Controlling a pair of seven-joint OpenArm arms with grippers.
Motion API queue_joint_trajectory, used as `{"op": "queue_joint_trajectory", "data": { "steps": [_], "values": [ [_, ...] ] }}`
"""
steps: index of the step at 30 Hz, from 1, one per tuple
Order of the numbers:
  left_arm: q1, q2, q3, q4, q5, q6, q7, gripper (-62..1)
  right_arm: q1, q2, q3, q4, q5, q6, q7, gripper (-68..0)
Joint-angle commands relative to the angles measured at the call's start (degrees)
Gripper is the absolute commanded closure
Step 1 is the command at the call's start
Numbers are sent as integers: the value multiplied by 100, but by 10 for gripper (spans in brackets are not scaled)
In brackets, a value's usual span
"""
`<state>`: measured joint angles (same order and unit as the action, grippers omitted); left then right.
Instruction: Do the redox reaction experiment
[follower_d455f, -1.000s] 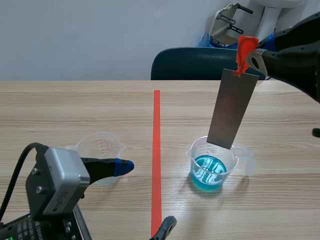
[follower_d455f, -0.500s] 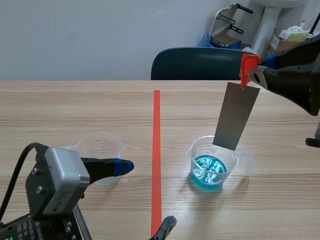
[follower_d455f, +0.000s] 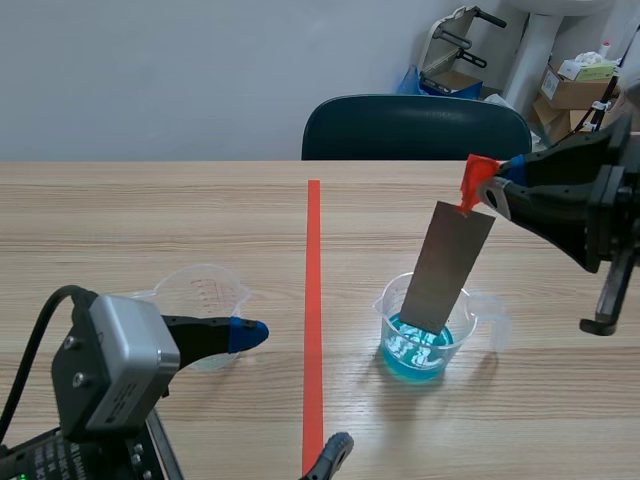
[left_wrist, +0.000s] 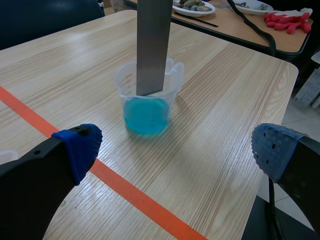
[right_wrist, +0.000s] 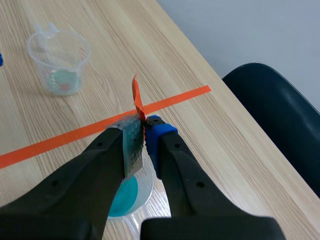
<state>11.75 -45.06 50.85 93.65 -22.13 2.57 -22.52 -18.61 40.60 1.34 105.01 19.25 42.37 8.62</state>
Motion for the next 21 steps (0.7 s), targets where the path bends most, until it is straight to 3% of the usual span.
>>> {"op": "queue_joint_trajectory", "data": {
  "steps": [1, 6, 11, 21],
  "values": [
    [-2, 42, -20, 105, 11, -13, -61, -623, 122, -98, -39, -44, -107, 35, 173, -8],
    [-2, 42, -20, 105, 11, -13, -61, -623, 229, -240, -326, -417, -619, 35, 575, -9],
    [-4, 42, -20, 105, 11, -13, -63, -623, 413, -321, -610, -835, -1102, -256, 970, -8],
    [-4, 42, -20, 105, 11, -13, -61, -623, 643, -321, -962, -1360, -1482, -555, 1276, -8]
  ]
}}
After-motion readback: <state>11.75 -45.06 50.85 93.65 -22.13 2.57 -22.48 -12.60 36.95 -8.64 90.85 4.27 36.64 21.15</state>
